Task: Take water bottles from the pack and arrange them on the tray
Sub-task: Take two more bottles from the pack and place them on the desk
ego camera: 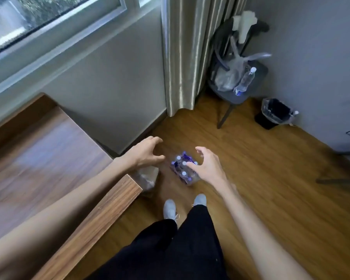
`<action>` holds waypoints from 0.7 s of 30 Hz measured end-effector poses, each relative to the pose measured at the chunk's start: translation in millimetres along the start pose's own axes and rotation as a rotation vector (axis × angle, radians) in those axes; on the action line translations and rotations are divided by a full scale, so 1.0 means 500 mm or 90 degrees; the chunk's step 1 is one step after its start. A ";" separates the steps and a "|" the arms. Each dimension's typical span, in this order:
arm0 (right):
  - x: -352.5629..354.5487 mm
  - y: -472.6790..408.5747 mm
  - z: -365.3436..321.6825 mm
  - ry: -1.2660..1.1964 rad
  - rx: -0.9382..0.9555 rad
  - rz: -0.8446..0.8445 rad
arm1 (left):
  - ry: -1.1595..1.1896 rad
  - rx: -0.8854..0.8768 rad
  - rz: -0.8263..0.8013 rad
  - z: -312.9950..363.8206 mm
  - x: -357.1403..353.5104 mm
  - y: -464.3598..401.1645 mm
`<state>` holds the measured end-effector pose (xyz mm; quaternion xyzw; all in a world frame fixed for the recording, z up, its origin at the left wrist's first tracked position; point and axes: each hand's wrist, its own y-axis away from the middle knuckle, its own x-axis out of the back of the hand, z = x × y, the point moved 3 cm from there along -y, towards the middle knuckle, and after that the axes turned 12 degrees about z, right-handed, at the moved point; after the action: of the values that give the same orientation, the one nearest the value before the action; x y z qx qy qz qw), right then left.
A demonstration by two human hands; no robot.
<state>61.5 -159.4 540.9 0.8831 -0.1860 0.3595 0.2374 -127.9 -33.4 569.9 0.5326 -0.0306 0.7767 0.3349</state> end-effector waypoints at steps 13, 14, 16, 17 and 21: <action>-0.087 -0.290 0.233 0.015 -0.056 -0.130 | 0.065 0.203 -0.071 0.006 -0.248 -0.278; -0.112 -0.308 0.256 0.014 -0.064 -0.142 | 0.073 0.226 -0.080 -0.002 -0.281 -0.292; -0.167 -0.333 0.310 0.007 -0.103 -0.169 | 0.092 0.275 -0.116 -0.019 -0.349 -0.314; -0.198 -0.342 0.339 0.004 -0.124 -0.188 | 0.104 0.298 -0.135 -0.028 -0.385 -0.320; -0.317 -0.386 0.456 0.023 -0.177 -0.240 | 0.139 0.332 -0.150 -0.062 -0.528 -0.362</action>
<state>176.2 -102.6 227.7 0.8543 -0.0614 0.2954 0.4231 1.8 -9.5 276.8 0.5141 0.2678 0.7667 0.2761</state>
